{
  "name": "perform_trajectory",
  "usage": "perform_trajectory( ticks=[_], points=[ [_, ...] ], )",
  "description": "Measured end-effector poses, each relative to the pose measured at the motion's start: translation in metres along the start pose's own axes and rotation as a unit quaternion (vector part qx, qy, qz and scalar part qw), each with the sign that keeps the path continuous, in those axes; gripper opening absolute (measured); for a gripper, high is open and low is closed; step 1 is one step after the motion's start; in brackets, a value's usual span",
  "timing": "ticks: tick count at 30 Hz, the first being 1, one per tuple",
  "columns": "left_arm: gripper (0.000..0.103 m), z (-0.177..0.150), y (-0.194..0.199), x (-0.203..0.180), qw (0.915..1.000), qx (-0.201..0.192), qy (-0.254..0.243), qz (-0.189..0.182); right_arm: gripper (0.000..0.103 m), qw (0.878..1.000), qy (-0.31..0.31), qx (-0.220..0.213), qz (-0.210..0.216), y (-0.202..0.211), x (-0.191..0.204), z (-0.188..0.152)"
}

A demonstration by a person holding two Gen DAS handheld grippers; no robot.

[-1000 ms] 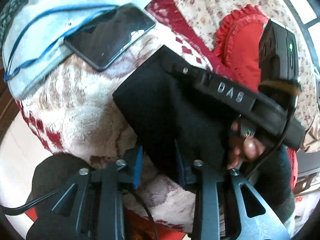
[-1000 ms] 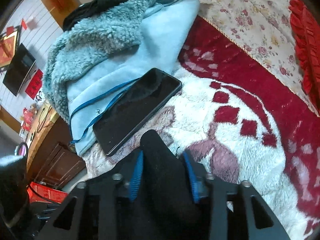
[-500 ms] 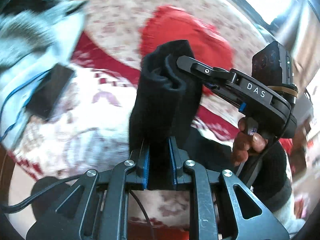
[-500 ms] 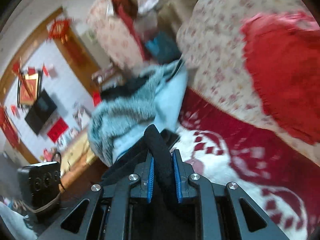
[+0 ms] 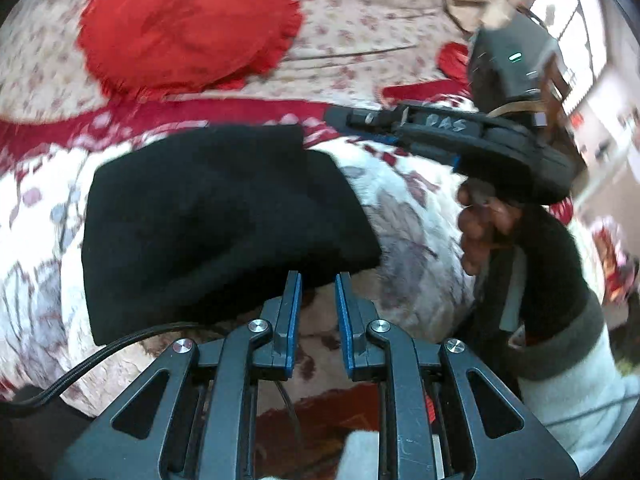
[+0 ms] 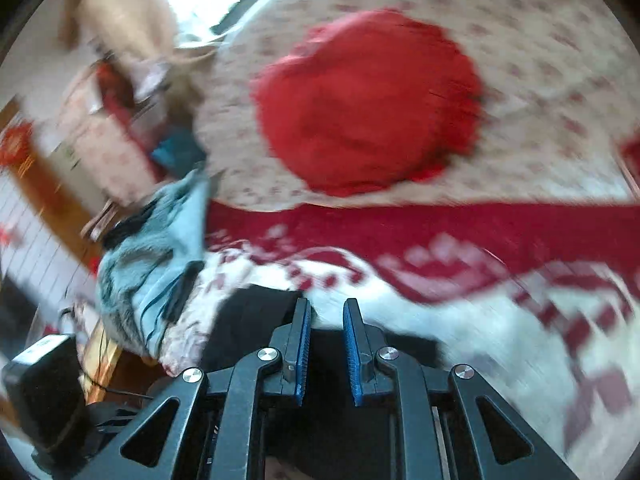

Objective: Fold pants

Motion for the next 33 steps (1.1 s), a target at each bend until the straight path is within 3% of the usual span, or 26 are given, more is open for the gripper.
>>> perform_trajectory(
  ticks=[2, 3, 4, 7, 11, 14, 17, 18, 20, 25, 28, 33],
  points=[
    [0.016, -0.002, 0.012, -0.008, 0.9998, -0.012, -0.017, 0.003, 0.03, 0.999, -0.04, -0.01, 0.001, 0.01, -0.016, -0.009],
    [0.016, -0.002, 0.018, -0.01, 0.9997, -0.017, -0.02, 0.003, 0.044, 0.998, -0.058, -0.012, 0.006, 0.013, -0.022, -0.013],
    [0.016, 0.001, 0.021, -0.009, 0.9996, -0.02, -0.019, 0.004, 0.047, 0.997, -0.077, -0.014, 0.015, 0.016, -0.025, -0.017],
    [0.016, 0.007, 0.034, 0.005, 0.999, -0.038, -0.005, 0.022, 0.048, 0.994, -0.092, -0.016, 0.053, 0.015, -0.014, -0.023],
    [0.016, 0.015, 0.039, 0.045, 0.9953, -0.06, 0.037, 0.066, 0.049, 0.995, -0.065, 0.021, 0.067, -0.011, 0.013, -0.027],
    [0.023, 0.013, 0.033, 0.075, 0.9903, -0.066, 0.074, 0.097, 0.05, 0.996, -0.054, 0.057, 0.049, -0.038, 0.022, -0.035],
    [0.023, 0.006, 0.021, 0.101, 0.9852, -0.054, 0.105, 0.124, 0.052, 0.997, -0.038, 0.053, 0.033, -0.051, 0.028, -0.038],
    [0.023, 0.005, 0.015, 0.108, 0.9841, -0.047, 0.115, 0.128, 0.05, 0.998, -0.024, 0.052, 0.029, -0.052, 0.034, -0.036],
    [0.023, 0.003, 0.009, 0.113, 0.9819, -0.043, 0.127, 0.134, 0.036, 0.997, -0.015, 0.05, 0.055, -0.054, 0.042, -0.034],
    [0.023, 0.012, 0.012, 0.113, 0.9793, -0.049, 0.15, 0.127, 0.011, 0.999, 0.02, 0.017, 0.039, -0.04, 0.051, -0.023],
    [0.023, 0.023, 0.018, 0.108, 0.9792, -0.064, 0.146, 0.126, 0.009, 0.999, 0.035, -0.004, 0.034, -0.02, 0.051, -0.011],
    [0.023, 0.035, 0.017, 0.097, 0.9806, -0.067, 0.144, 0.115, 0.009, 0.997, 0.067, 0.011, 0.019, -0.012, 0.057, -0.011]
  ],
)
Point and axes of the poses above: each gripper's, at about its wrist camera, not at the fingertips, and y roughly against the way its jaws point, x to its left, z to its top, the point moved 4 cm from there along -y, roughly the way its jaws point, and after that the axes turned 13 degrees about y, right-handed, at the moved point
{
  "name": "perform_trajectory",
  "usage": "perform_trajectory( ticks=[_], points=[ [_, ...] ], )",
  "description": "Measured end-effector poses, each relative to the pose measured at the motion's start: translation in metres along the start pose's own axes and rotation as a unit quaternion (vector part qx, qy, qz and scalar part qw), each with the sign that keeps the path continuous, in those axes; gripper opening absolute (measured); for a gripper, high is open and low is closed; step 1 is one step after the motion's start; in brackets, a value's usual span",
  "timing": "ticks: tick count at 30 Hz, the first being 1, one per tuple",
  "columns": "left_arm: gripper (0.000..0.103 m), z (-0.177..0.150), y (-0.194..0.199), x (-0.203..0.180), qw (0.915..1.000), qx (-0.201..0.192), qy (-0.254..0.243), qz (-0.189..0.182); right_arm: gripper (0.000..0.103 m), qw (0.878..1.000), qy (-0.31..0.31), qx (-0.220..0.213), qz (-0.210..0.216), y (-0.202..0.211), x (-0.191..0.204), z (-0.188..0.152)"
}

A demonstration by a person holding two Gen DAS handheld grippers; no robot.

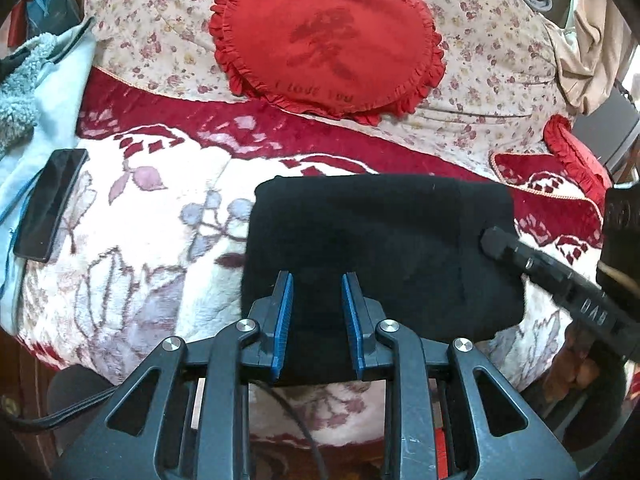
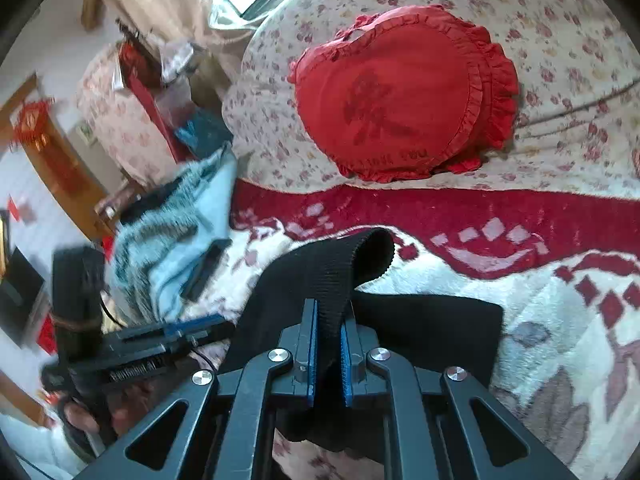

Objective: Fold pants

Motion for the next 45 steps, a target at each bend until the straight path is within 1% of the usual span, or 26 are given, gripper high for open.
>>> perform_trajectory(
  ticks=[2, 4, 7, 8, 11, 12, 13, 15, 18, 19, 21, 24, 26, 28, 31, 34, 38, 41, 45],
  points=[
    [0.023, 0.0, 0.0, -0.004, 1.0, 0.002, -0.004, -0.005, 0.008, 1.0, 0.008, 0.007, -0.011, 0.004, -0.001, -0.002],
    [0.023, -0.002, 0.0, -0.009, 0.9998, -0.002, -0.017, 0.0, 0.008, 1.0, 0.008, 0.01, -0.021, 0.011, -0.008, -0.005],
    [0.023, -0.003, -0.008, -0.012, 0.9997, 0.001, -0.023, 0.011, 0.008, 0.999, -0.01, 0.013, -0.049, 0.022, -0.03, -0.013],
    [0.023, -0.004, -0.013, -0.013, 0.9996, 0.003, -0.023, 0.014, 0.008, 0.998, -0.025, 0.018, -0.057, 0.021, -0.041, -0.018],
    [0.023, -0.005, -0.027, -0.013, 0.999, 0.003, -0.027, 0.036, 0.008, 0.997, -0.041, 0.04, -0.054, 0.006, -0.053, -0.028],
    [0.023, -0.005, -0.03, -0.014, 0.9988, 0.003, -0.029, 0.039, 0.011, 0.996, -0.046, 0.047, -0.058, 0.0, -0.055, -0.031],
    [0.023, -0.005, -0.031, -0.014, 0.9987, 0.002, -0.03, 0.041, 0.019, 0.995, -0.05, 0.054, -0.064, -0.004, -0.056, -0.032],
    [0.023, -0.003, -0.031, -0.012, 0.9986, 0.003, -0.028, 0.044, 0.027, 0.994, -0.051, 0.051, -0.081, 0.0, -0.057, -0.029],
    [0.023, 0.002, -0.028, -0.012, 0.9987, 0.0, -0.023, 0.046, 0.028, 0.991, -0.056, 0.04, -0.112, 0.017, -0.059, -0.02],
    [0.023, 0.003, -0.028, -0.013, 0.9986, -0.003, -0.023, 0.046, 0.028, 0.991, -0.059, 0.034, -0.112, 0.023, -0.058, -0.017],
    [0.023, 0.008, -0.027, -0.015, 0.9987, -0.009, -0.023, 0.046, 0.029, 0.994, -0.054, 0.017, -0.096, 0.03, -0.052, -0.009],
    [0.023, 0.013, -0.031, -0.02, 0.9985, -0.013, -0.026, 0.048, 0.028, 0.997, -0.036, 0.016, -0.072, 0.026, -0.036, 0.0],
    [0.023, 0.014, -0.037, -0.024, 0.9973, -0.014, -0.043, 0.058, 0.029, 0.997, -0.024, 0.022, -0.066, 0.014, -0.029, 0.003],
    [0.023, 0.015, -0.041, -0.026, 0.9964, -0.015, -0.05, 0.066, 0.029, 0.996, -0.011, 0.036, -0.075, 0.002, -0.024, 0.002],
    [0.023, 0.018, -0.047, -0.023, 0.9968, -0.01, -0.044, 0.066, 0.029, 0.994, 0.01, 0.055, -0.095, -0.017, -0.022, -0.001],
    [0.023, 0.021, -0.053, -0.022, 0.9969, -0.005, -0.041, 0.067, 0.028, 0.992, -0.003, 0.068, -0.102, -0.032, -0.033, -0.005],
    [0.025, 0.022, -0.061, -0.024, 0.9954, -0.006, -0.052, 0.081, 0.029, 0.992, -0.011, 0.073, -0.101, -0.046, -0.045, -0.005],
    [0.025, 0.023, -0.061, -0.024, 0.9958, -0.003, -0.048, 0.078, 0.029, 0.992, -0.011, 0.078, -0.1, -0.046, -0.044, -0.001],
    [0.025, 0.021, -0.051, -0.02, 0.9965, -0.001, -0.044, 0.07, 0.029, 0.992, 0.005, 0.072, -0.099, -0.029, -0.033, -0.002]
  ],
)
Point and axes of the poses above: each gripper's, at about its wrist camera, not at the fingertips, and y roughly against the way its jaws point, x to its left, z to its top, the point moved 4 cm from there along -y, roughly the way its jaws point, and after that the axes turned 13 degrees about y, right-handed, at the moved point
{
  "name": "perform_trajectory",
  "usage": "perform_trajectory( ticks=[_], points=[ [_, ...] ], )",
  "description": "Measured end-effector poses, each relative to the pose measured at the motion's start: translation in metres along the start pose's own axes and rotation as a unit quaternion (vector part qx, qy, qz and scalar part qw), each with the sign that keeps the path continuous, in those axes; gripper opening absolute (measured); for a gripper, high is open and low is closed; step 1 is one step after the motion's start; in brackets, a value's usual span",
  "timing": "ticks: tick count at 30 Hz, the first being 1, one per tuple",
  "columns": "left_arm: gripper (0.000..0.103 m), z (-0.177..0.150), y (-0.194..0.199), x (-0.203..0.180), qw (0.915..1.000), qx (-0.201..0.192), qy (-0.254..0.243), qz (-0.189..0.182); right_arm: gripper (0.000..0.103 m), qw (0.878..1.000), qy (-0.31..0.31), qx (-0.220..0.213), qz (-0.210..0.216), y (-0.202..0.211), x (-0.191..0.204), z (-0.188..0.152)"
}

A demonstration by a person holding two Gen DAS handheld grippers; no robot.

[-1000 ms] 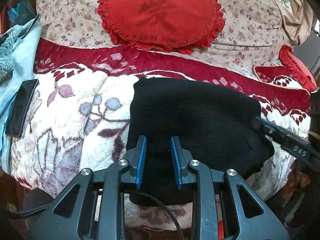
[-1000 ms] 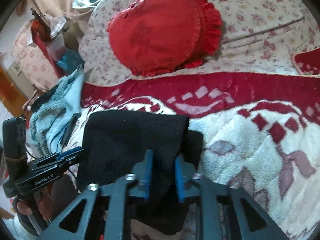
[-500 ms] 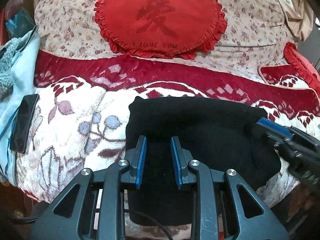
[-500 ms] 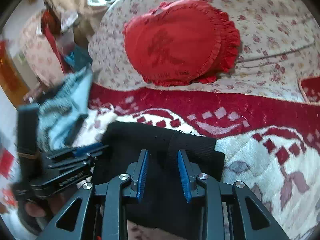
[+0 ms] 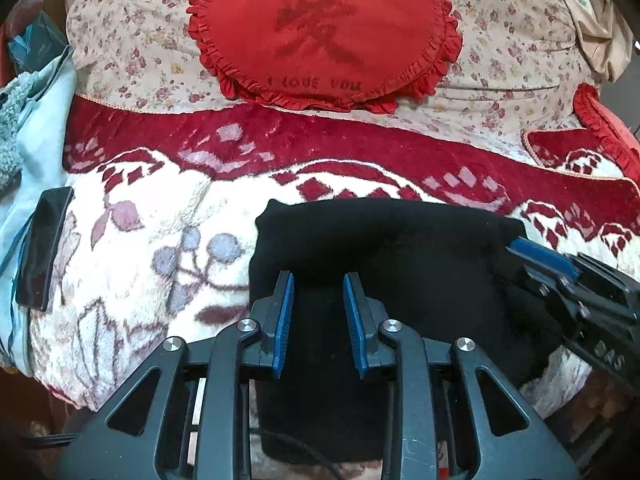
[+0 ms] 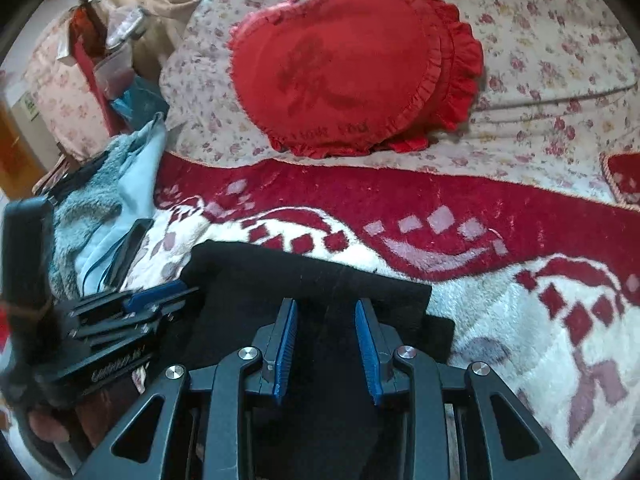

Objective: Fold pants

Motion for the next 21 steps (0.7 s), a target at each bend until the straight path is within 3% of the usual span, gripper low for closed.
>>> perform_trajectory(
  ticks=[7, 9, 12, 16, 21],
  points=[
    [0.025, -0.017, 0.015, 0.024, 0.9992, 0.009, 0.028, -0.027, 0.03, 0.999, 0.036, 0.033, 0.009, 0.022, 0.021, -0.051],
    [0.028, -0.019, 0.017, 0.034, 0.9977, 0.017, 0.048, -0.044, 0.03, 0.999, 0.034, 0.014, 0.019, 0.031, 0.019, -0.06],
    [0.037, -0.02, 0.02, 0.045, 0.994, 0.024, 0.079, -0.071, 0.047, 1.0, -0.007, -0.01, 0.023, 0.045, 0.0, -0.063],
    [0.049, -0.018, 0.017, 0.051, 0.9899, 0.03, 0.106, -0.089, 0.05, 0.995, -0.082, -0.038, 0.042, 0.049, -0.028, -0.062],
    [0.051, -0.022, 0.006, 0.044, 0.9897, 0.043, 0.1, -0.093, 0.055, 0.994, -0.098, -0.009, 0.054, 0.023, -0.035, -0.061]
  ],
)
Point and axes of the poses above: each gripper's, at about its wrist camera, not at the fingertips, and y roughly against the way its jaws point, x to its left, z to its top, the point moved 4 cm from there along -y, roughly the way its jaws point, and after that the axes turned 13 degrees about y, right-handed, at the moved point
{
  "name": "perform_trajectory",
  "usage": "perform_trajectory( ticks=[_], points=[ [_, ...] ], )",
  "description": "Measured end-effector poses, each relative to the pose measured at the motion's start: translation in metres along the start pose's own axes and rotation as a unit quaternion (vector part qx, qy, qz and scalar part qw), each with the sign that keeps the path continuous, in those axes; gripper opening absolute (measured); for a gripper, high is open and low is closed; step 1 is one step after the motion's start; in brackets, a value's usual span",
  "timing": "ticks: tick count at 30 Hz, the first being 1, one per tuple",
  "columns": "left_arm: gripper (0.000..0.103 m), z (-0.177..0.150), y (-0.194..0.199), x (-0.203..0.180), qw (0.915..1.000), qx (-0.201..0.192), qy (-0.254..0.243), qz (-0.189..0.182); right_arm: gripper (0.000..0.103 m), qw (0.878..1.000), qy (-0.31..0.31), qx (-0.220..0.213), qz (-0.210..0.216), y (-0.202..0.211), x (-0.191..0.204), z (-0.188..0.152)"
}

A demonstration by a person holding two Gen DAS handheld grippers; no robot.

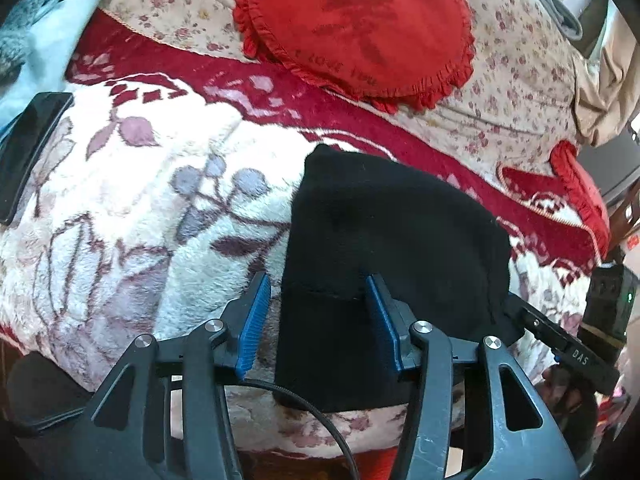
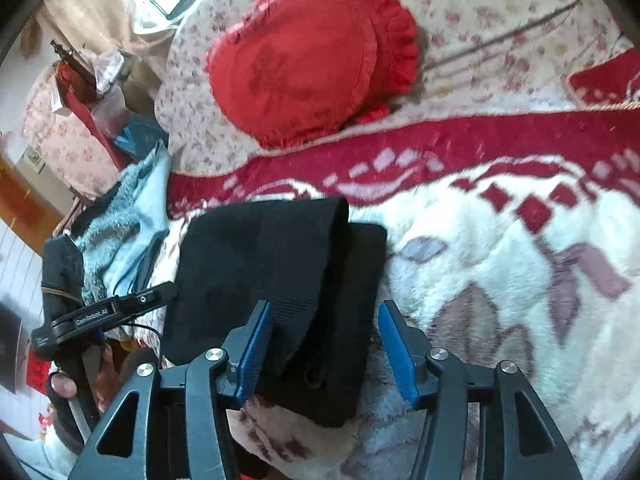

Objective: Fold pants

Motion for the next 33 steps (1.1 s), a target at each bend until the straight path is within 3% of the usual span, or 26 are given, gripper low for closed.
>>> perform_trajectory(
  ticks=[3, 8, 9, 11, 13, 16, 25, 28, 30, 33],
  points=[
    [0.064, -0.001, -0.007, 0.002, 1.0, 0.0, 0.006, 0.002, 0.059, 0.999, -0.025, 0.006, 0.023, -0.015, -0.004, -0.003],
    [0.065, 0.0, -0.017, 0.006, 0.9994, 0.018, 0.028, -0.014, 0.06, 0.998, -0.036, -0.007, 0.046, -0.024, -0.005, 0.0],
    [0.064, 0.0, -0.017, 0.006, 0.9993, 0.02, 0.029, -0.015, 0.055, 0.998, -0.036, -0.012, 0.046, -0.024, -0.005, 0.0],
    [0.049, 0.0, -0.015, 0.005, 0.9989, 0.028, 0.027, -0.026, 0.048, 0.998, -0.028, -0.019, 0.043, -0.023, -0.001, 0.002],
    [0.043, 0.001, -0.01, -0.001, 0.9995, 0.023, 0.012, -0.017, 0.039, 0.999, -0.009, -0.028, 0.036, -0.018, 0.004, 0.006],
    [0.033, 0.004, -0.006, -0.011, 0.9999, 0.013, -0.01, -0.004, 0.034, 0.998, 0.004, -0.044, 0.033, -0.009, 0.009, 0.015],
    [0.03, 0.06, -0.004, -0.044, 0.9977, -0.041, -0.054, 0.008, 0.032, 0.995, 0.032, -0.093, 0.006, -0.003, 0.008, 0.074],
    [0.03, 0.07, -0.031, -0.047, 0.9972, -0.027, -0.062, 0.031, 0.034, 0.997, 0.027, -0.064, -0.03, -0.026, -0.009, 0.082],
    [0.03, 0.07, -0.044, -0.048, 0.9953, -0.031, -0.075, 0.052, 0.037, 0.997, 0.027, -0.017, -0.066, -0.047, -0.021, 0.079],
    [0.031, 0.066, -0.044, -0.051, 0.9919, -0.046, -0.093, 0.073, 0.039, 0.996, 0.031, -0.019, -0.078, -0.043, -0.023, 0.073]
  ],
)
Point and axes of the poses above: each gripper's, at about its wrist camera, not at the fingertips, and y roughly against the way its jaws point, x to its left, z to its top, the point moved 4 cm from there along -y, roughly the way its jaws point, and after that the axes turned 13 degrees about y, right-handed, at the moved point
